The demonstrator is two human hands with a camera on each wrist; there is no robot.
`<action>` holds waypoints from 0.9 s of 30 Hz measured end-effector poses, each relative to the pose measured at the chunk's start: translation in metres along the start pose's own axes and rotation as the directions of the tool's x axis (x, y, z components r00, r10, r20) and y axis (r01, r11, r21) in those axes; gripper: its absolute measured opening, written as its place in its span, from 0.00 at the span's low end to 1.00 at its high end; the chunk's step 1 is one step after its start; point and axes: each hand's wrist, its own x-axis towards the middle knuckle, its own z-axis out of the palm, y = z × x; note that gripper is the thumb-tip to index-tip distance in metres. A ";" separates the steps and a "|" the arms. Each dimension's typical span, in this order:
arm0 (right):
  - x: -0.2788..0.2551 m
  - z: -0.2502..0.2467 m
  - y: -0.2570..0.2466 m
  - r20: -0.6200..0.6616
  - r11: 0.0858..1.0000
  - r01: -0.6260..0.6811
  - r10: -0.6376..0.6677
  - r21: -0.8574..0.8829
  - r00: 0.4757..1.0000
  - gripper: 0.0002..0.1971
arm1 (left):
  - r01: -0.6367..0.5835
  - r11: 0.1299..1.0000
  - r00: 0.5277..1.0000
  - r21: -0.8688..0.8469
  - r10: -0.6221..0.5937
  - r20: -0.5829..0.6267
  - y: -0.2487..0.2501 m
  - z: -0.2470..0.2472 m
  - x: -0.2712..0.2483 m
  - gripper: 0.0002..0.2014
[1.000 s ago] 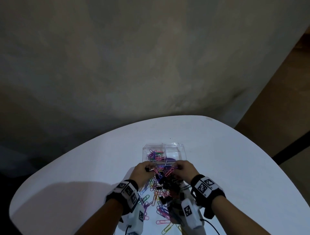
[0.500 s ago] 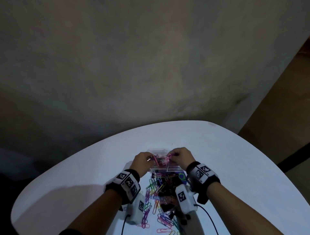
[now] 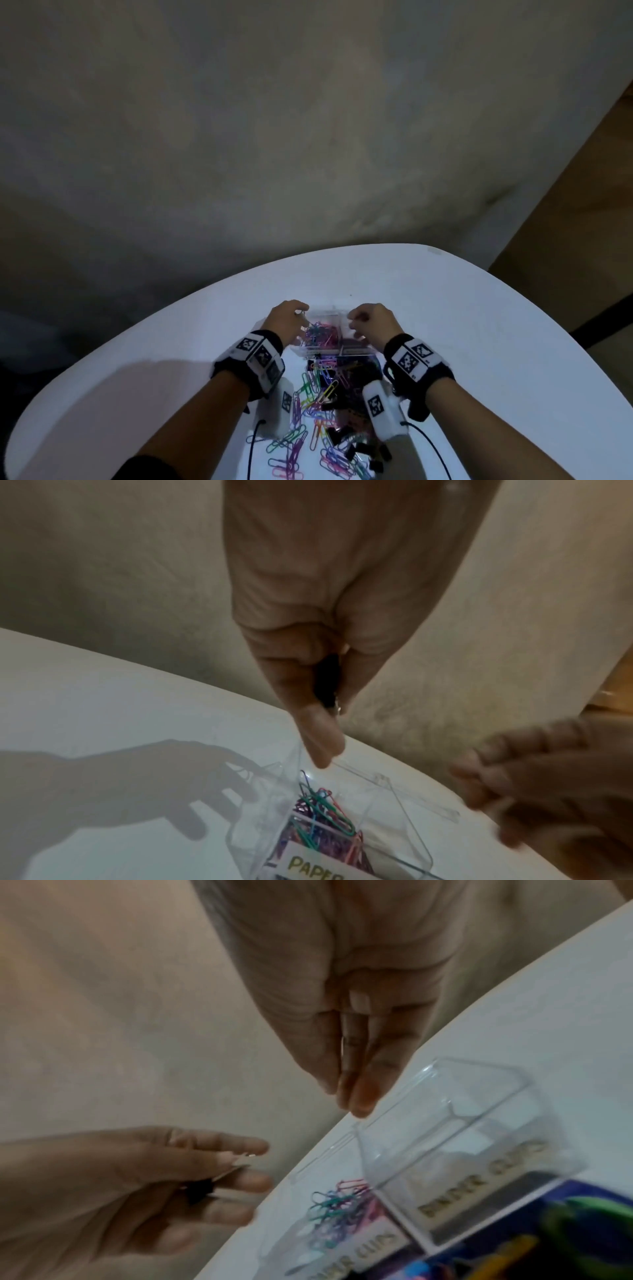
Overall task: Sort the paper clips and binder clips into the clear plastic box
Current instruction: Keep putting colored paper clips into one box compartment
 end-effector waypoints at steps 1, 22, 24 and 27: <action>-0.006 -0.006 0.009 -0.016 1.000 -0.012 0.012 -0.025 1.000 0.14 | 0.009 1.000 1.000 -0.028 -0.009 -0.012 -0.004 -0.005 -0.006 0.10; -0.153 0.034 0.104 0.199 0.858 -0.228 0.350 -0.461 0.915 0.37 | -0.011 0.699 0.998 0.715 -0.033 0.047 -0.149 -0.018 -0.093 0.48; -0.161 0.048 0.108 0.190 0.879 -0.207 0.312 -0.431 0.931 0.36 | -0.042 0.715 0.998 0.698 0.000 0.061 -0.153 -0.003 -0.105 0.52; -0.150 0.064 0.096 0.102 0.921 -0.164 0.212 -0.353 0.972 0.30 | -0.133 0.727 0.991 0.674 0.080 0.110 -0.144 0.021 -0.106 0.49</action>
